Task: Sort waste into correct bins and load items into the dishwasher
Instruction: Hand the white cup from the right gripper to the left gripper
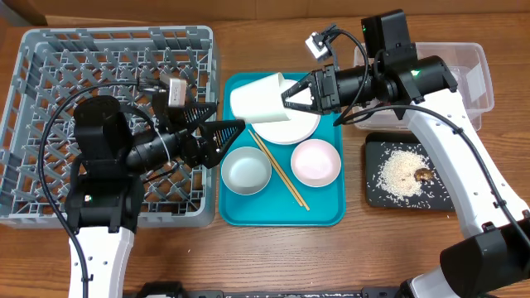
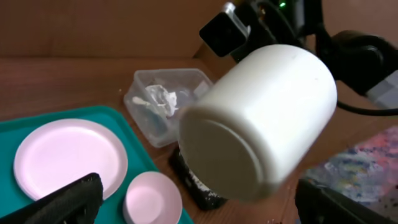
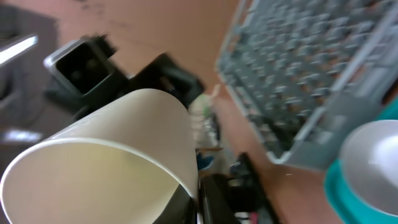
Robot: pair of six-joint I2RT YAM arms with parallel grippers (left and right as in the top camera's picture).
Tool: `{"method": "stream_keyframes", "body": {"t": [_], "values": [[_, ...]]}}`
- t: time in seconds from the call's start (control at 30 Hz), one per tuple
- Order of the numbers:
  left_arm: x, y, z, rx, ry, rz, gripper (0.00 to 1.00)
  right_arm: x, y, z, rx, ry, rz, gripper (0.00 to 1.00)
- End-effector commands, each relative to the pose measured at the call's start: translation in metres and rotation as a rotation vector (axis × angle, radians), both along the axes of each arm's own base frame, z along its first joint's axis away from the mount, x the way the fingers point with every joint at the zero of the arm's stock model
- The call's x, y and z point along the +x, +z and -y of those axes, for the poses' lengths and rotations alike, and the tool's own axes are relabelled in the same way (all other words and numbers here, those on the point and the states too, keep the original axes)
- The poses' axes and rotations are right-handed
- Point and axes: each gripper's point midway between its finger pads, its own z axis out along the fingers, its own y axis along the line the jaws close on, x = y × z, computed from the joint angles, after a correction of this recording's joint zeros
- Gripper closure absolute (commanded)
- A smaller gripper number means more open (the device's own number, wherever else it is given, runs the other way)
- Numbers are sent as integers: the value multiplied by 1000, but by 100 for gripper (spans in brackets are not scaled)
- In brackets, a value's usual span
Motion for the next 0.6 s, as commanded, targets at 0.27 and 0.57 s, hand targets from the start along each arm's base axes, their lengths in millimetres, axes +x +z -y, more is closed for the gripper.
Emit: {"method": "stream_keyframes", "body": {"t": [0.27, 0.57], "values": [[-22, 35, 26, -108, -188, 54, 0, -24, 29, -3, 147, 133, -7, 96], [-34, 44, 47, -116, -267, 101, 1, -28, 29, -6, 146, 144, -11, 96]]}}
